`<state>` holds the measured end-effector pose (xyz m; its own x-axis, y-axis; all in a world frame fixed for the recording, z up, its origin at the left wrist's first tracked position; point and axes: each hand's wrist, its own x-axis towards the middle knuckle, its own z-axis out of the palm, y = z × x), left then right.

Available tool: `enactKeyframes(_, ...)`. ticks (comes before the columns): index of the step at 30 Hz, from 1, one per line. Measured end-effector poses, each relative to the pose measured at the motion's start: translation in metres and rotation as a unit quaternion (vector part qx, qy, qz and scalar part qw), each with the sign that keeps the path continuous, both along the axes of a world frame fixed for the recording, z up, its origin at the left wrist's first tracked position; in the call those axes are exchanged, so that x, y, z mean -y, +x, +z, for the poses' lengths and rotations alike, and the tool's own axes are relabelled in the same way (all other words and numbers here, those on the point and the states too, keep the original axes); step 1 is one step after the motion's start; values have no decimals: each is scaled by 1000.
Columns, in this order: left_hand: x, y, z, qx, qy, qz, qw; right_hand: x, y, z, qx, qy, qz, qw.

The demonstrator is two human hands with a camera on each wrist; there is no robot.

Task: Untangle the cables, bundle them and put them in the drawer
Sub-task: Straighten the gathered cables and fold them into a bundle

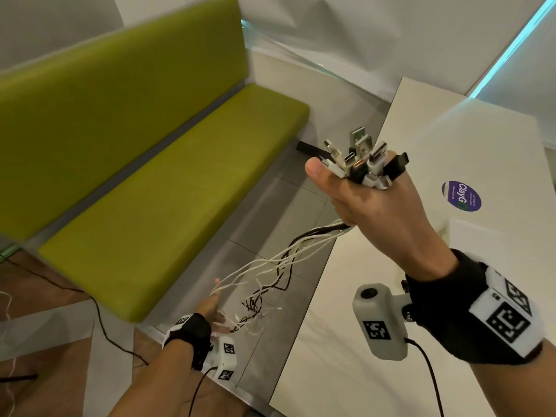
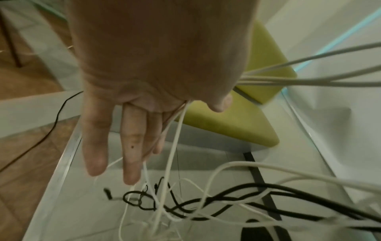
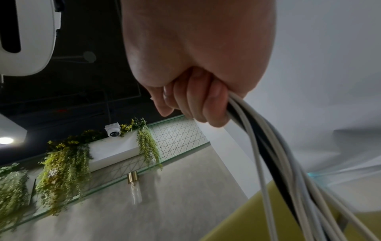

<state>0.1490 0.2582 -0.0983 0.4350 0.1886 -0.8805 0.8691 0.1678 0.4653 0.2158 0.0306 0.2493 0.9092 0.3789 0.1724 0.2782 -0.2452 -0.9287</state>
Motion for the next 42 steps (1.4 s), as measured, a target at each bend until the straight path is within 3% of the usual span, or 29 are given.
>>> enactKeyframes(3,2,4,-7,5,41,-95,995,-4,-1,1,16,-10,7,1000)
enactKeyframes(5,3,6,-18,-16,161,-182,970,-7,-3,-1,25,-14,13,1000)
enactKeyframes(7,5,7,-22,-54,277,-271,920,-9,-4,-2,34,-23,18,999)
enactKeyframes(12,-15,-3,-33,-96,444,-452,767,-12,-5,-6,85,-83,50,992)
enactKeyframes(14,-18,1,-31,-101,472,-479,733,-18,-5,-10,122,-137,61,981)
enactKeyframes(16,-16,8,-29,-72,452,-487,744,-24,-5,-14,112,-121,60,984)
enactKeyframes(20,-11,25,-22,-11,358,-463,811,-30,-6,-18,66,-67,78,993)
enactKeyframes(23,-10,48,-1,6,318,-468,824,-32,-8,-20,40,-46,89,994)
enactKeyframes(26,-3,69,49,152,203,-454,854,-31,-6,-20,36,-20,84,996)
enactKeyframes(29,27,82,122,336,68,-432,834,-30,-3,-19,20,-2,91,996)
enactKeyframes(32,59,84,175,435,-6,-397,808,-28,0,-20,3,33,107,994)
enactKeyframes(37,100,72,235,488,-23,-370,790,-23,-2,-24,-3,31,103,994)
enactKeyframes(42,111,58,230,520,2,-359,775,-16,-4,-25,-65,66,53,994)
